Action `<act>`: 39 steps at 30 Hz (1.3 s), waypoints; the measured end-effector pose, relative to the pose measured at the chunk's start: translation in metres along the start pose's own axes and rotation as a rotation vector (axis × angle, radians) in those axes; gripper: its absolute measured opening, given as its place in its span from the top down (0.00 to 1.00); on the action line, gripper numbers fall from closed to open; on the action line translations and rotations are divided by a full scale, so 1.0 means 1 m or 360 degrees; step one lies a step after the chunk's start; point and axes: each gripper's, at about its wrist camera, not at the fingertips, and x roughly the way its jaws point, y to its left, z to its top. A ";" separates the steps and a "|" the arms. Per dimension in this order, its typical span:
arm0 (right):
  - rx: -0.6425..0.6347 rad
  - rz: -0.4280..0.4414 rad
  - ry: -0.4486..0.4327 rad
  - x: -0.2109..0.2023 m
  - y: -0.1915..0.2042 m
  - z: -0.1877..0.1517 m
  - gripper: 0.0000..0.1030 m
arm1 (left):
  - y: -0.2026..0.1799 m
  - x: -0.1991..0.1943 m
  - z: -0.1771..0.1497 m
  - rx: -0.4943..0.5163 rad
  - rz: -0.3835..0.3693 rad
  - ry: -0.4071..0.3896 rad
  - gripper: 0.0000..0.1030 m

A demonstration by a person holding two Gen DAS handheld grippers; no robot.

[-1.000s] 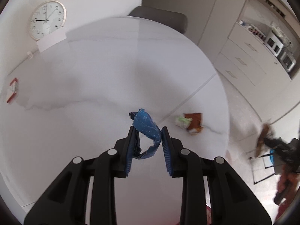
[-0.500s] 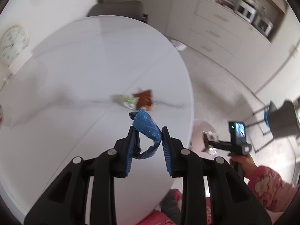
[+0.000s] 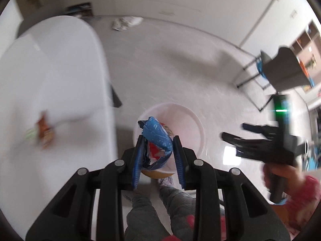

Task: Collect trash
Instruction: 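Carry the snack bag over the bin and open the right gripper while the left carries the mask, then open the left gripper to drop the blue mask into the bin, then grasp the brown snack bag on the table with the right gripper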

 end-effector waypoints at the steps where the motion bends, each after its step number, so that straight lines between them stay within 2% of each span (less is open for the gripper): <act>1: 0.0003 -0.0009 -0.0019 -0.011 -0.004 -0.003 0.12 | -0.007 0.017 0.003 0.0022 -0.0011 0.0054 0.71; 5: 0.0058 0.0014 -0.0062 -0.032 -0.018 -0.011 0.11 | -0.024 0.070 0.003 0.0046 -0.0092 0.0220 0.60; 7: 0.0099 0.0037 -0.0063 -0.035 -0.025 -0.013 0.11 | -0.029 0.086 -0.002 0.0047 -0.0100 0.0271 0.42; 10: 0.0157 0.0044 -0.0049 -0.032 -0.034 -0.017 0.11 | -0.036 0.099 -0.010 0.0059 -0.0095 0.0327 0.27; 12: 0.0169 0.0051 -0.0042 -0.030 -0.035 -0.018 0.11 | -0.039 0.096 -0.012 0.0052 -0.0089 0.0326 0.23; 15: 0.0168 0.0069 -0.0038 -0.032 -0.031 -0.016 0.11 | -0.038 0.083 -0.009 0.0032 -0.0071 0.0289 0.22; 17: 0.0148 0.0084 -0.0062 -0.039 -0.025 -0.012 0.11 | -0.036 0.069 -0.002 0.0015 -0.0060 0.0242 0.21; 18: 0.0130 0.0093 -0.0086 -0.045 -0.019 -0.008 0.11 | -0.035 0.061 0.002 0.0005 -0.0057 0.0213 0.16; 23: -0.0034 0.0127 -0.0239 -0.086 0.021 0.017 0.11 | -0.014 -0.020 0.002 -0.0073 -0.0010 -0.0057 0.10; 28: -0.0278 0.0191 -0.0450 -0.134 0.081 0.039 0.03 | 0.032 -0.099 -0.016 -0.0245 0.0075 -0.0330 0.08; 34: -0.0527 0.0296 -0.0521 -0.147 0.155 0.056 0.03 | 0.099 -0.154 -0.051 -0.0524 0.0212 -0.0511 0.08; 39: -0.0733 0.0350 -0.0472 -0.129 0.220 0.058 0.03 | 0.143 -0.175 -0.080 -0.0707 0.0324 -0.0557 0.08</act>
